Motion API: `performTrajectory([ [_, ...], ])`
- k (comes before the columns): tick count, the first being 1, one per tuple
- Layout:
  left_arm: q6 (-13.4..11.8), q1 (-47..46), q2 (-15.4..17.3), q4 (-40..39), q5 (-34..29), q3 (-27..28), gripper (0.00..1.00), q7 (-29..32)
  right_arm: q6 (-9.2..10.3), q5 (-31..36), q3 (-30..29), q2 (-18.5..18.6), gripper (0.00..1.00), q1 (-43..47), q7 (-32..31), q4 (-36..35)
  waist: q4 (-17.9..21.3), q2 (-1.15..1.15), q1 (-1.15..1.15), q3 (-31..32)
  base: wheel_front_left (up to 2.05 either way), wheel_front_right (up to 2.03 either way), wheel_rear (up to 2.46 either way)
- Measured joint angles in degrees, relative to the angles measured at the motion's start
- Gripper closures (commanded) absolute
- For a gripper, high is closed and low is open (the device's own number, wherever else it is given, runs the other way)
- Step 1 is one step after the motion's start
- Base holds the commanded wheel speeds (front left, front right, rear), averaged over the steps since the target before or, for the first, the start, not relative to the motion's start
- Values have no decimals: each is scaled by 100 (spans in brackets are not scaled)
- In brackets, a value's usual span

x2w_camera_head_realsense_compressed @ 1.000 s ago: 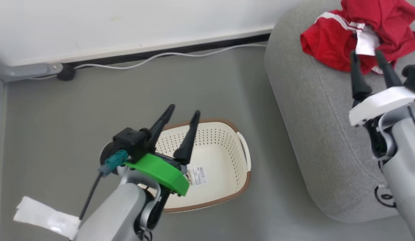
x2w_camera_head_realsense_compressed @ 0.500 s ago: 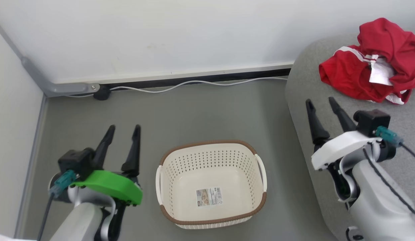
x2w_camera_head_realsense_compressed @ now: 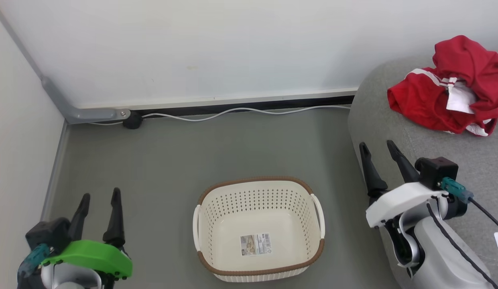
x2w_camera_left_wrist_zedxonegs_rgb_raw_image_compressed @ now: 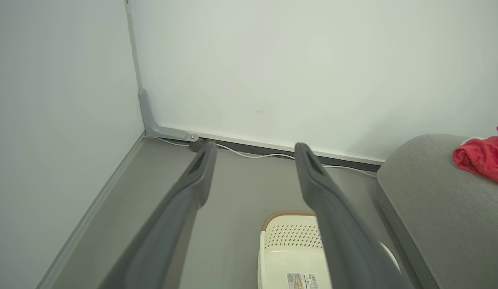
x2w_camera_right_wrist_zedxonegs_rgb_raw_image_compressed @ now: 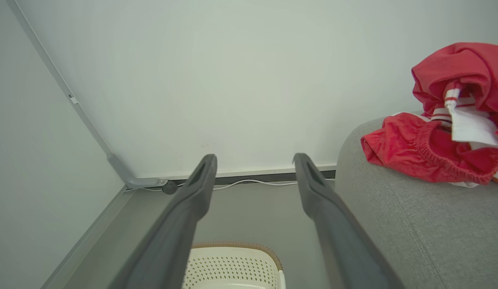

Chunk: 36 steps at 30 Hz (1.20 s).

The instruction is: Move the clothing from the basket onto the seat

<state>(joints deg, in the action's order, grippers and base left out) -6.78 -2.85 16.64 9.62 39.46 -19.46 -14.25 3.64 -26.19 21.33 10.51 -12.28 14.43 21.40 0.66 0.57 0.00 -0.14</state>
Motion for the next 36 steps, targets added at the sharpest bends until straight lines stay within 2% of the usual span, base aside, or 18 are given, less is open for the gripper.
performTrajectory([
  [12,-31,437,-116,-348,-233,642,0,-1,104,104,-43,-54,0,432,-1,-335,-125,0,0,18,0,0,0],
  [25,-31,676,-257,-609,-515,823,0,-1,112,147,-16,-100,0,642,0,-556,-123,0,0,-35,0,0,0],
  [36,-31,817,-296,-697,-843,824,0,-1,200,155,-38,-92,0,790,-1,-639,-106,0,0,13,0,0,0],
])
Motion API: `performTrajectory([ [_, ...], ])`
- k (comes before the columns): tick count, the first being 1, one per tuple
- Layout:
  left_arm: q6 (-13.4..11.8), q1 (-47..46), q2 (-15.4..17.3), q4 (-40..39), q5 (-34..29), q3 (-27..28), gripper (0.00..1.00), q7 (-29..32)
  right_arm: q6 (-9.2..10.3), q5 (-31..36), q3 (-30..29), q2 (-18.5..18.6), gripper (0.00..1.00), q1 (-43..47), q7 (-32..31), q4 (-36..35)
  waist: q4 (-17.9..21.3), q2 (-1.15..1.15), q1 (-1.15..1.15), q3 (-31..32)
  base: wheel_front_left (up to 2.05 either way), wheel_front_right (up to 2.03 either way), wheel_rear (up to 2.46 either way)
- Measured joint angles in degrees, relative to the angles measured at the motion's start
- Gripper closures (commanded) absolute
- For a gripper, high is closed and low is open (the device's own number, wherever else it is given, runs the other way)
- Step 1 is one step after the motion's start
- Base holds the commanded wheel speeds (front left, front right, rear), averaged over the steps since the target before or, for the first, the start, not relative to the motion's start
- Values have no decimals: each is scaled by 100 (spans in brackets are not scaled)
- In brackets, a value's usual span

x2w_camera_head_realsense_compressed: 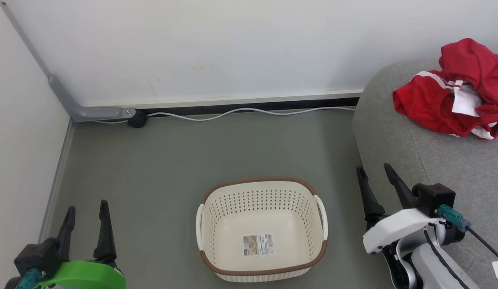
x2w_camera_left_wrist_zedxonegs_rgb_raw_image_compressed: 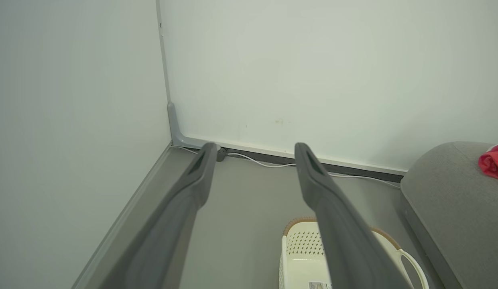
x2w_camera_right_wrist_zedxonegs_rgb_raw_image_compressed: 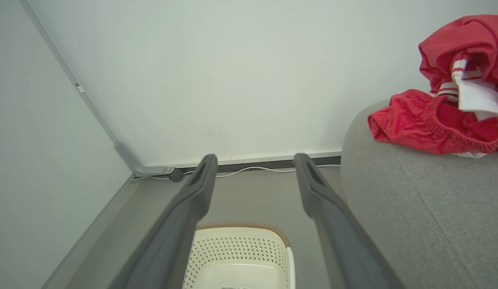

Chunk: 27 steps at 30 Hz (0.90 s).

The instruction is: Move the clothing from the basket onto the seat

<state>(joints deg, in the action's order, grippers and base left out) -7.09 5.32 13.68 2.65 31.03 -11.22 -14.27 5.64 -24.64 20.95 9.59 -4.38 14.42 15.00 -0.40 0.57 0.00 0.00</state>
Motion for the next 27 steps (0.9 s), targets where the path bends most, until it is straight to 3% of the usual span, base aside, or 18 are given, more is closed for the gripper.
performTrajectory([
  [27,0,205,-51,-71,-220,-4,0,0,30,42,-18,46,0,144,-11,-212,-42,0,0,25,0,0,0],
])
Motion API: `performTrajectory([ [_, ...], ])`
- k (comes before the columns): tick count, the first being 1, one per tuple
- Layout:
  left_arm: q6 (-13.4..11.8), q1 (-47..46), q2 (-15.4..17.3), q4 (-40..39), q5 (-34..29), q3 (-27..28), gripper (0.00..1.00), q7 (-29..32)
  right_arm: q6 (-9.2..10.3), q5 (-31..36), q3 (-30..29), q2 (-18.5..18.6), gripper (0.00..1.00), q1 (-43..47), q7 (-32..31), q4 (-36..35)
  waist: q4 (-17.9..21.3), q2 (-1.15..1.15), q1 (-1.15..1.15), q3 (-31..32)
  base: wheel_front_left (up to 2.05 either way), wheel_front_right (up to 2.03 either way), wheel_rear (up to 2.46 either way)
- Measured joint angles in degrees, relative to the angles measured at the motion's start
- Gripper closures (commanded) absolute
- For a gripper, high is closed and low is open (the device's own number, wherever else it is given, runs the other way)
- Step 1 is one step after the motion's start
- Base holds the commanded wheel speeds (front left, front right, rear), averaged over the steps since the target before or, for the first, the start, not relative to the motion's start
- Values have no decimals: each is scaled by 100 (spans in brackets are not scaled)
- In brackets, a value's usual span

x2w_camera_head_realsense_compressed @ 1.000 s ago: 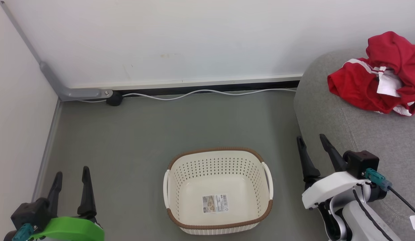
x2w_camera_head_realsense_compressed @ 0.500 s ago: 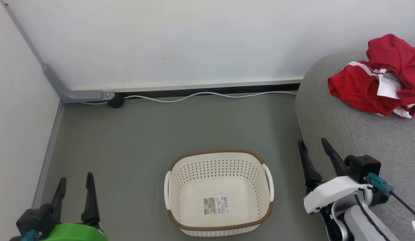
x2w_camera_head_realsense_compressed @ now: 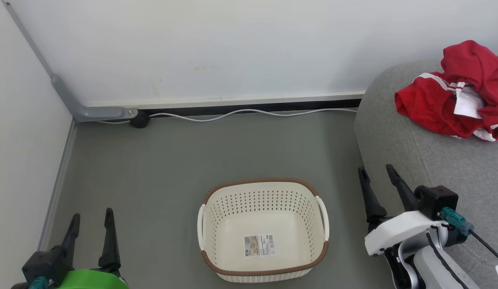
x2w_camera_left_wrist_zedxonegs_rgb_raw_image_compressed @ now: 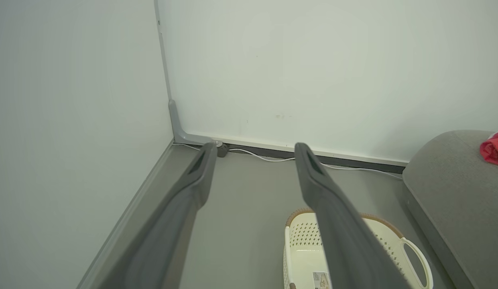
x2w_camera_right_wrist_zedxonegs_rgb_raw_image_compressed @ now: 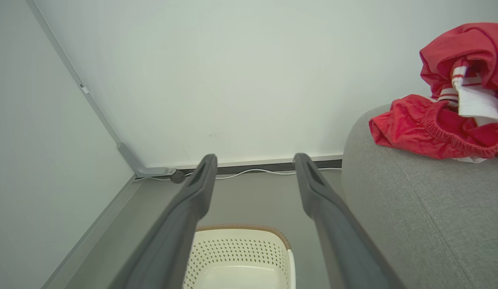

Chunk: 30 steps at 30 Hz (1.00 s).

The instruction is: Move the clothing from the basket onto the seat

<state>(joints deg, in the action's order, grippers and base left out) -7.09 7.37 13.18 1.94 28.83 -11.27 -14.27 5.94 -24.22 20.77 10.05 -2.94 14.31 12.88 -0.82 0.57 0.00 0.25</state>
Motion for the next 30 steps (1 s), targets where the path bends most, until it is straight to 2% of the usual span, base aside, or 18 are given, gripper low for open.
performTrajectory([
  [13,0,1,-8,0,-188,1,0,0,23,2,-32,18,0,3,-32,-79,-20,0,0,-13,0,0,0],
  [14,0,1,-9,0,-188,2,100,0,23,2,-34,25,100,3,-32,-81,-21,0,0,-13,0,0,0],
  [22,8,13,-265,342,-131,-112,100,20,11,-60,24,-102,100,298,-33,233,-21,0,0,-14,0,0,0],
  [30,89,14,-319,343,357,-53,100,119,-82,-543,-130,-133,100,300,-127,199,-11,0,0,-18,0,0,0],
])
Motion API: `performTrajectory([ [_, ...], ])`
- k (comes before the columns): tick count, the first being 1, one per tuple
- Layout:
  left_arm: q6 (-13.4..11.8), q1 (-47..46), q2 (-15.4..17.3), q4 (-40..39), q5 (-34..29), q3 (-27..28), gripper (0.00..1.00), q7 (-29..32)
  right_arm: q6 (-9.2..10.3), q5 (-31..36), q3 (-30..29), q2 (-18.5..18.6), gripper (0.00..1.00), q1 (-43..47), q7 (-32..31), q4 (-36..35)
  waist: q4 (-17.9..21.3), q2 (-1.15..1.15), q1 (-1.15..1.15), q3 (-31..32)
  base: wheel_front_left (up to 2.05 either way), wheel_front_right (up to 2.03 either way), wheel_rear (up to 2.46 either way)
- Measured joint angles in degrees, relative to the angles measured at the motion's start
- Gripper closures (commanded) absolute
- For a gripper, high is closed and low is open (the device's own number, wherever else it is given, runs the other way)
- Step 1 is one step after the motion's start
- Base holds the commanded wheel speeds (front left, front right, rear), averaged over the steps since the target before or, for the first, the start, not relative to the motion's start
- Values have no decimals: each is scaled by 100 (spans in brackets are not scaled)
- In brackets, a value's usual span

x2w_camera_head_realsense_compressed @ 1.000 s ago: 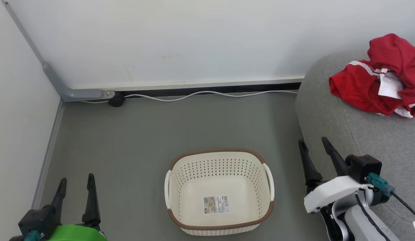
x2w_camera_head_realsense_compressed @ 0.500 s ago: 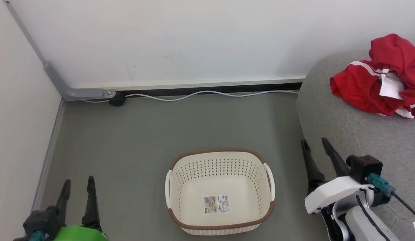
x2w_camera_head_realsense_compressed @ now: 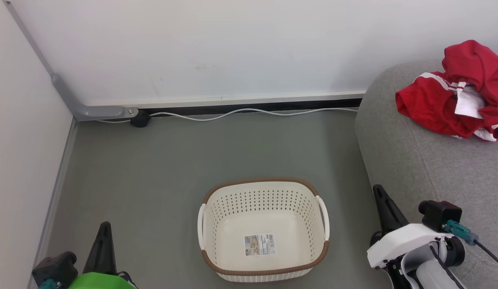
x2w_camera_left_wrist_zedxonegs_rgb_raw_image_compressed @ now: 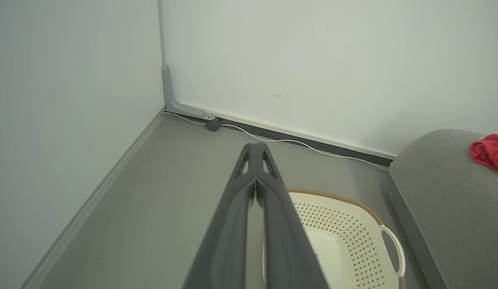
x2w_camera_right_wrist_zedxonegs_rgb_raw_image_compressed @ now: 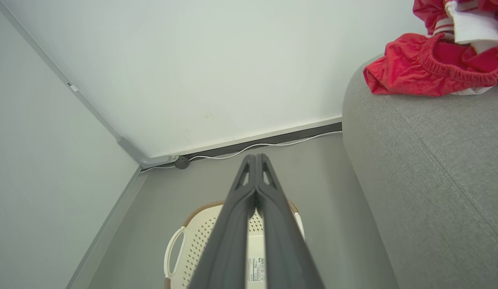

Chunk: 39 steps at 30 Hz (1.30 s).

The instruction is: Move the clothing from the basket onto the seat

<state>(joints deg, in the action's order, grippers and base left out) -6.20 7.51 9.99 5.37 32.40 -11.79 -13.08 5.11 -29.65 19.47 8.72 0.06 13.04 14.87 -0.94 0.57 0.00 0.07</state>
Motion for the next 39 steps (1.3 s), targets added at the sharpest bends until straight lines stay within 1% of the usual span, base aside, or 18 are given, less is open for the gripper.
performTrajectory([
  [3,23,0,-18,5,281,48,100,53,-31,-294,-76,-19,100,0,-55,-11,3,0,0,-2,0,0,0],
  [5,48,0,-25,12,363,79,100,103,-55,-444,-132,-27,100,0,-82,-22,5,0,0,-3,0,0,0],
  [16,183,-14,-116,91,1065,247,100,302,-172,-1172,-428,-122,100,-1,-310,-37,17,0,0,-8,0,0,0],
  [30,377,-133,-193,216,2030,447,100,582,-360,-2113,-797,-153,100,-10,-573,-37,31,0,0,-12,0,0,0],
  [34,423,-156,-205,253,2169,488,100,642,-390,-2336,-872,-165,100,-13,-634,-37,34,0,0,-13,0,0,0],
  [35,448,-166,-213,278,2357,517,100,658,-411,-2455,-924,-172,100,-16,-657,-36,36,0,0,-14,0,0,0],
  [39,476,-176,-222,318,2492,569,100,722,-459,-2674,-1003,-182,100,-29,-709,-35,39,0,0,-14,0,0,0],
])
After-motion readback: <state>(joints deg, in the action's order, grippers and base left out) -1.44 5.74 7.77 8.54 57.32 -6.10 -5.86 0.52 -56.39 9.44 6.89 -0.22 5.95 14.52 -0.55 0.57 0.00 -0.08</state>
